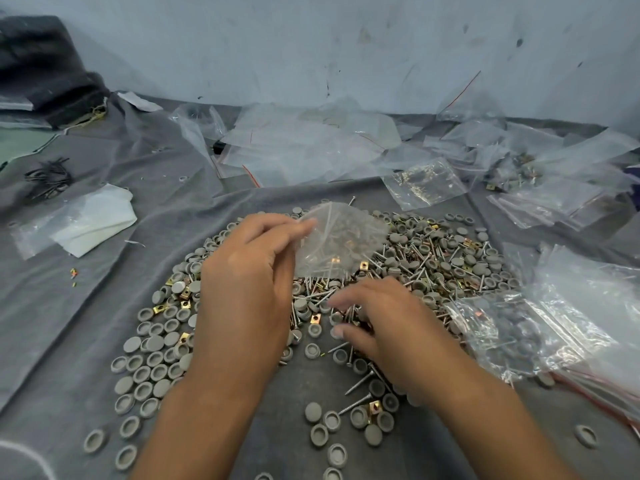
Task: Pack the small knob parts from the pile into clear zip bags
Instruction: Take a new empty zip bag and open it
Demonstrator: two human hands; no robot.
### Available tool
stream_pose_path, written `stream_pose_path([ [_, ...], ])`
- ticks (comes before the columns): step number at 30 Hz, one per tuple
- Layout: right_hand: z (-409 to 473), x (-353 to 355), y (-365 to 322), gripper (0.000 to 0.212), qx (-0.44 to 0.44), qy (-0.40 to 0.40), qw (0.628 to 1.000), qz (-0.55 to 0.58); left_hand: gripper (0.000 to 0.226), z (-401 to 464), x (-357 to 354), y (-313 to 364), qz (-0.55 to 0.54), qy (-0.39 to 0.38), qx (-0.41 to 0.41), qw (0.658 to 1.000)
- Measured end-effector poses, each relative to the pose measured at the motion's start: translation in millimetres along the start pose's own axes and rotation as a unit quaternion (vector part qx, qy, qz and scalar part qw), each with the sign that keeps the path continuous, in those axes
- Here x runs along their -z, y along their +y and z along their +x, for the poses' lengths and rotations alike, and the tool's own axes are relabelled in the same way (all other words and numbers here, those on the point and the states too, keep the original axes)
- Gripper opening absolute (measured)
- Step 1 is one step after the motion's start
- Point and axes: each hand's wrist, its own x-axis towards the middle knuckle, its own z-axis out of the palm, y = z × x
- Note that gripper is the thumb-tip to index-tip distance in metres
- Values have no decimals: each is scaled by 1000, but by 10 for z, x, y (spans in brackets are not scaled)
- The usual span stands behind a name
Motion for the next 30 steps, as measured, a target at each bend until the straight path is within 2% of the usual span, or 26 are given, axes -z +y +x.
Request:
stream_pose_path([
  [3, 21, -83, -45, 36, 27, -14, 996, -85, 25, 4, 2, -23, -7, 2, 17, 1000],
  [7, 13, -99, -82, 23, 40, -6, 993, -114, 24, 8, 26, -50, -86, -11, 76, 993],
  [11, -11, -92, -74, 18, 44, -8, 990, -133, 15, 32, 49, -71, -186, -66, 154, 968],
  [15, -10, -80, -109, 9, 74, 22, 985, -151, 33, 26, 51, -77, -209, -71, 162, 962],
  [16, -16, -61, -108, 7, 80, 32, 986, -142, 38, 19, 54, -70, -202, -66, 156, 965],
  [19, -32, 0, -43, 23, 36, 22, 996, -79, 49, 13, 66, -48, -147, -45, 131, 979],
  [25, -2, -80, -27, 16, 44, 9, 996, -78, 57, 26, 75, 3, -29, -23, 65, 997],
  [27, -5, -91, -21, 15, 51, 24, 996, -63, 56, 21, 58, 7, 2, -38, 49, 998],
  [30, -27, 6, -41, 12, 81, 107, 989, 62, 56, 4, 35, 11, 22, -62, 32, 997],
])
